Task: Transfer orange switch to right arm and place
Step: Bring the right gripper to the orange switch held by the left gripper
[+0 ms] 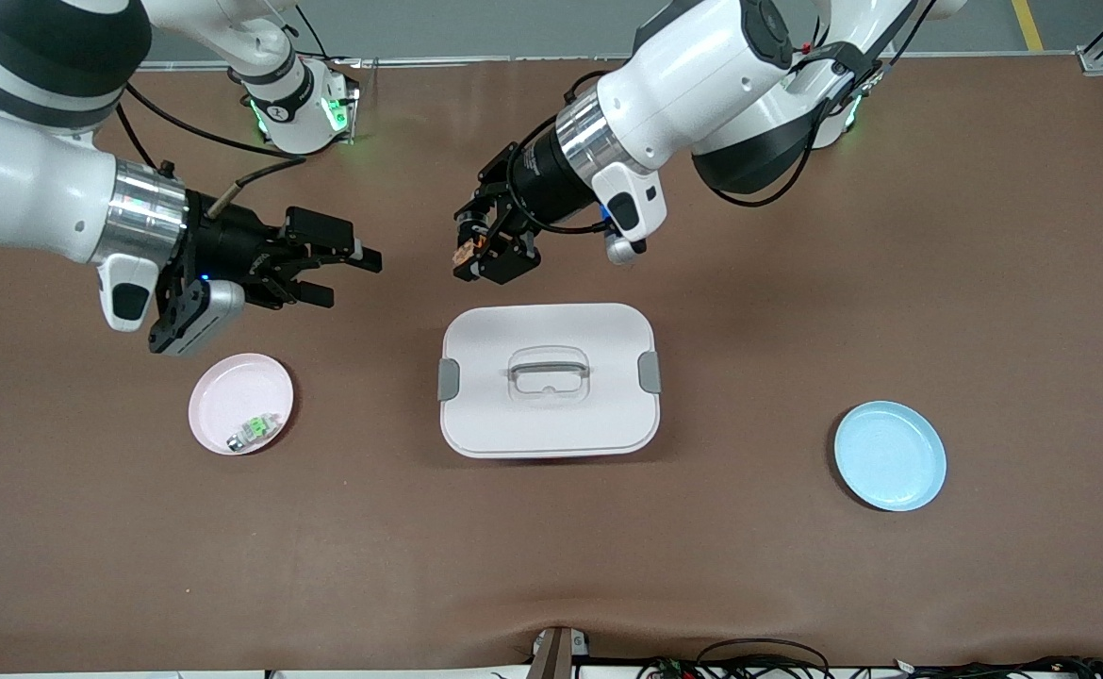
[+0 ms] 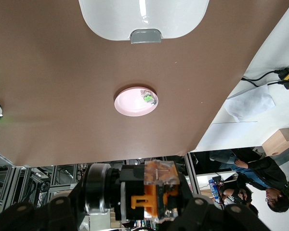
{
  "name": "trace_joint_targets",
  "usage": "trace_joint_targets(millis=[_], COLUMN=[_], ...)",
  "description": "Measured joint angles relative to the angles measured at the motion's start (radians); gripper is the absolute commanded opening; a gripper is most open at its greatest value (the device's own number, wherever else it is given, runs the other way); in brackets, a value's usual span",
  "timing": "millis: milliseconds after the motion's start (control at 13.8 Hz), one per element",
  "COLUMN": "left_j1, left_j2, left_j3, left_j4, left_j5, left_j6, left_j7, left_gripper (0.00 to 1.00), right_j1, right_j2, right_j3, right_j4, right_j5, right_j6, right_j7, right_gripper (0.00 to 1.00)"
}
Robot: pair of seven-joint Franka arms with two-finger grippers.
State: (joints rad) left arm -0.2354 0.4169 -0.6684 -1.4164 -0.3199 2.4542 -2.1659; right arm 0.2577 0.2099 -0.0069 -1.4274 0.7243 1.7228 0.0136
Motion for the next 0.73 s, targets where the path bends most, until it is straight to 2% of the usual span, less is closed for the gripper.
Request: trace_joint_targets(millis=[363, 508, 726], left_j1=[-0.001, -0.002, -0.003], left_j2=[0.013, 0.014, 0.014], left_j3=[0.002, 0.002, 0.002], left_j4=[0.000, 0.000, 0.001], left_j5=[0.000, 0.000, 0.000], left_j6=[0.024, 0.030, 0.034], left_j7=[0.000, 0.000, 0.000], left_gripper=[0.20, 0.20, 0.20], right_j1=[0.050, 0.084, 0.145], right_j2=[-0.043, -0.053, -0.074], right_j3=[0.000, 0.000, 0.001], right_j4=[0.002, -0.008, -0.077], right_j5=[0.003, 0.003, 0.003], right_j6=[0.018, 0.058, 0.167], right_j7=[0.111, 0.159, 0.185], right_gripper=[1.00, 1.00, 1.00])
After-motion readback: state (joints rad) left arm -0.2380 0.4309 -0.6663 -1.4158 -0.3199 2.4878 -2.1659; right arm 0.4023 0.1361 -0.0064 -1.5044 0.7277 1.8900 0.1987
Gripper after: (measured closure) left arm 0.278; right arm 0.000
